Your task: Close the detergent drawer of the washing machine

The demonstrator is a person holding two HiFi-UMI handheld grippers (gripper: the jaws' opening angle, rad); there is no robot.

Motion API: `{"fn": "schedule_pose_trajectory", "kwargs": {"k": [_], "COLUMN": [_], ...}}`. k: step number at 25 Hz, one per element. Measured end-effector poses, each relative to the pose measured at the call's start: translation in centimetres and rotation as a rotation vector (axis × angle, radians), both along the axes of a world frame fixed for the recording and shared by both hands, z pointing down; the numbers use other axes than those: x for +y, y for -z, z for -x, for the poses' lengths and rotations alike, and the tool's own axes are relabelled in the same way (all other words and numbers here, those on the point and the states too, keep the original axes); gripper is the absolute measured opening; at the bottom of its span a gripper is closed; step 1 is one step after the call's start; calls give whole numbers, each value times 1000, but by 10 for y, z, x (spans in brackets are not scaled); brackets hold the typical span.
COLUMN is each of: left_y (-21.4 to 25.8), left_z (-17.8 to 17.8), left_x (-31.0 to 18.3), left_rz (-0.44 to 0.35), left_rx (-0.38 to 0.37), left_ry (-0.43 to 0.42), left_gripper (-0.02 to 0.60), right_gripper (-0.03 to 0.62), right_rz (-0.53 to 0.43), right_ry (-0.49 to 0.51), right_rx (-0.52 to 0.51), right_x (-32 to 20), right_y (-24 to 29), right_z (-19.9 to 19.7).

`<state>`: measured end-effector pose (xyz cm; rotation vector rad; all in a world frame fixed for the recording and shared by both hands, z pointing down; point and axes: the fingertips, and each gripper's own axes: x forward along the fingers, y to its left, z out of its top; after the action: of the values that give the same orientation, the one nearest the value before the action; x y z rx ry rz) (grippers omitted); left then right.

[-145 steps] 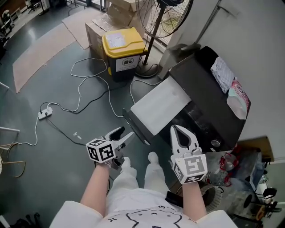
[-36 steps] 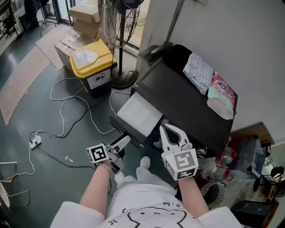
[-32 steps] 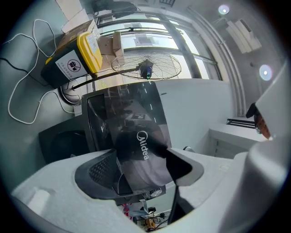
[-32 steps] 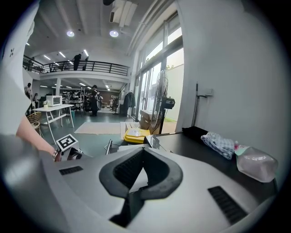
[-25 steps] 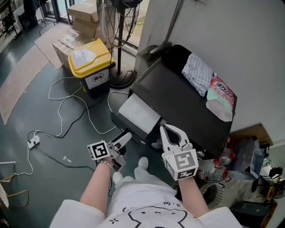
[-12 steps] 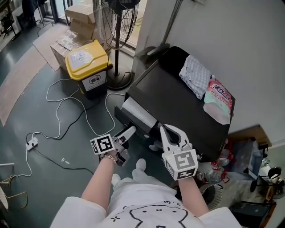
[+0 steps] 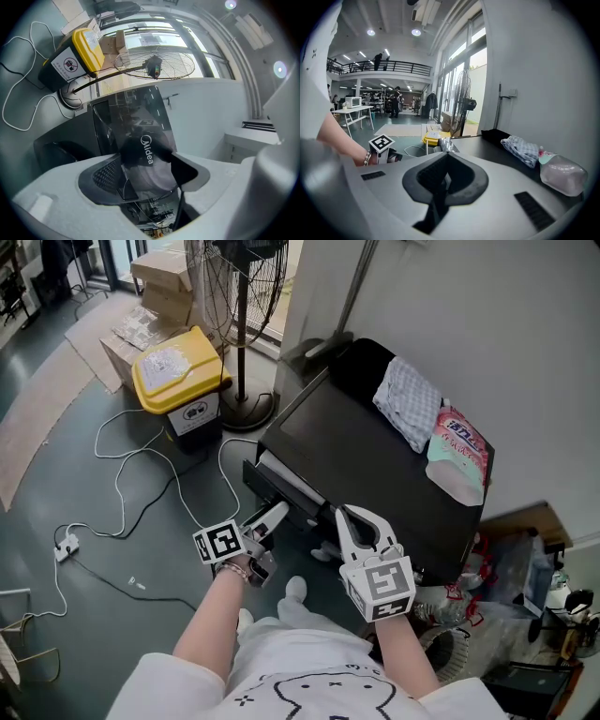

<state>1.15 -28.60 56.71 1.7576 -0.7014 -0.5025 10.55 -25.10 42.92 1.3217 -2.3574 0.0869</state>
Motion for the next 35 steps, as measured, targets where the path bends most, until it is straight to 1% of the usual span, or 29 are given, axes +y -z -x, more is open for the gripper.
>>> {"fn": "schedule_pose_trajectory", "kwargs": {"k": [4,9,18,21,30,32,33,34,35], "left_y": [-1,1,2,1,3,4,6,8,10], "left_z": [0,-3,-15,-16,-18,-20,-21,-22,-23], "left_x": [0,-4,-23,-29,-36,-40,-43,-46,-48], "left_rz": [-2,-2,7,10,-2,-11,-26,-49,-72], "left_rx": [0,-7,-9,-21,-54,-87,-121,-160,-190], "left_ry": [-3,-1,28,42,33,50,54,48,33], "left_gripper": [325,324,325,325,330,330,317,273,275], "right_gripper": [0,0,0,0,0,0,0,0,0], "right_rz": [15,2,5,8,21,22,21,20,18], "right_ry": [2,16,8,3,2,5,8,11,13], "right_rx": [-7,0,-5,-13,-25,-22,-21,-20,-19], "right_x": [-2,-5,-12,-15,-20,-18,-18,-17,-17], "right_y": [-3,-4,-4,-5,-9,-10,-10,-10,-10], "right_z": [-1,-3,-17,-21,-24,-24,-24,-23,-23]}}
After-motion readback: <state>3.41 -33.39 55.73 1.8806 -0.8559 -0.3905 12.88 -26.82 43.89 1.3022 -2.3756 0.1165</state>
